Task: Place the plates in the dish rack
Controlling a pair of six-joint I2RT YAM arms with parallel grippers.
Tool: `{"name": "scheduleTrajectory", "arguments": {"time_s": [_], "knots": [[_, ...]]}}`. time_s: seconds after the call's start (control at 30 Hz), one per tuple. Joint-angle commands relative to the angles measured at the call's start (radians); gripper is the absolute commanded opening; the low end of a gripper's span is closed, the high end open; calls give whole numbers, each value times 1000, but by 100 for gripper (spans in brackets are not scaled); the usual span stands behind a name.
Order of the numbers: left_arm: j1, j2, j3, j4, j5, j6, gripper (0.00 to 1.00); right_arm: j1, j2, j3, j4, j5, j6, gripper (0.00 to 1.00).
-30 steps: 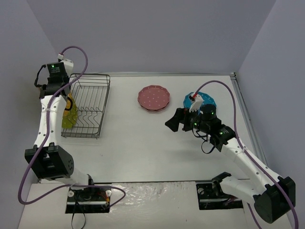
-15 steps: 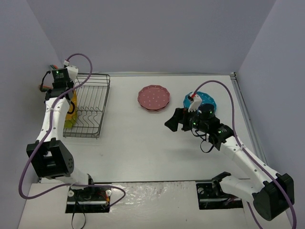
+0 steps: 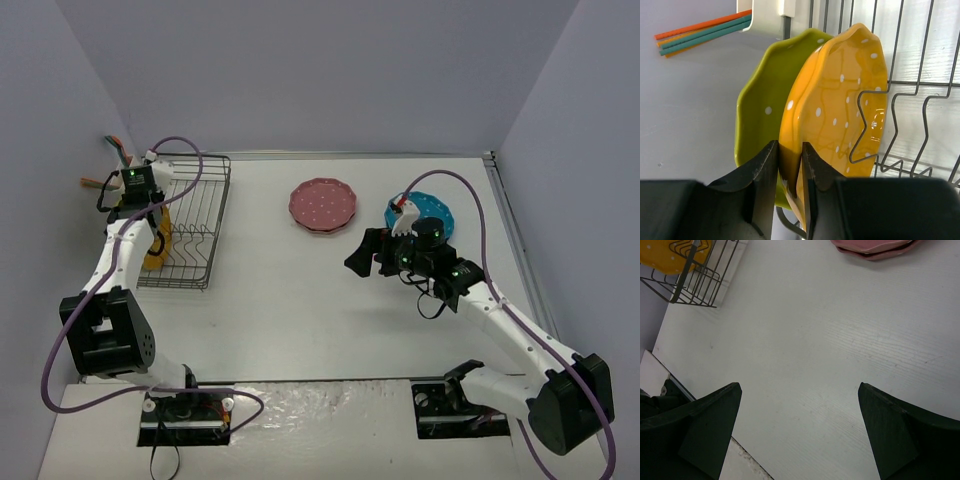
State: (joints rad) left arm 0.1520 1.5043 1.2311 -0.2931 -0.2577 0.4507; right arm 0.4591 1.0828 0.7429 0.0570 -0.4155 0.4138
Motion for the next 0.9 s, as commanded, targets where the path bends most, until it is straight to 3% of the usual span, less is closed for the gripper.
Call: {"name": "scheduleTrajectory", "arguments": {"time_s": [0.0, 0.07, 0.13, 0.33, 0.63, 0.77, 0.87], "knots": [[18, -68, 27, 172, -87, 2, 31, 3, 1, 3, 73, 22, -8, 100], [18, -76, 27, 173, -86, -22, 46, 3, 6, 7, 73, 40, -3, 100], [18, -86, 30, 167, -73, -45, 55, 3, 18, 14, 73, 65, 2, 100], [14, -162, 51, 124, -19, -145, 68, 3, 74, 58, 72, 174, 46, 99], [-46, -334, 110, -82, 120, -529, 90, 3, 280, 210, 47, 401, 138, 92], [-103, -410, 43, -126, 253, -655, 97, 3, 411, 310, 45, 408, 128, 91], [-164, -455, -31, -113, 293, -668, 97, 4, 505, 403, 27, 470, 155, 86]]}}
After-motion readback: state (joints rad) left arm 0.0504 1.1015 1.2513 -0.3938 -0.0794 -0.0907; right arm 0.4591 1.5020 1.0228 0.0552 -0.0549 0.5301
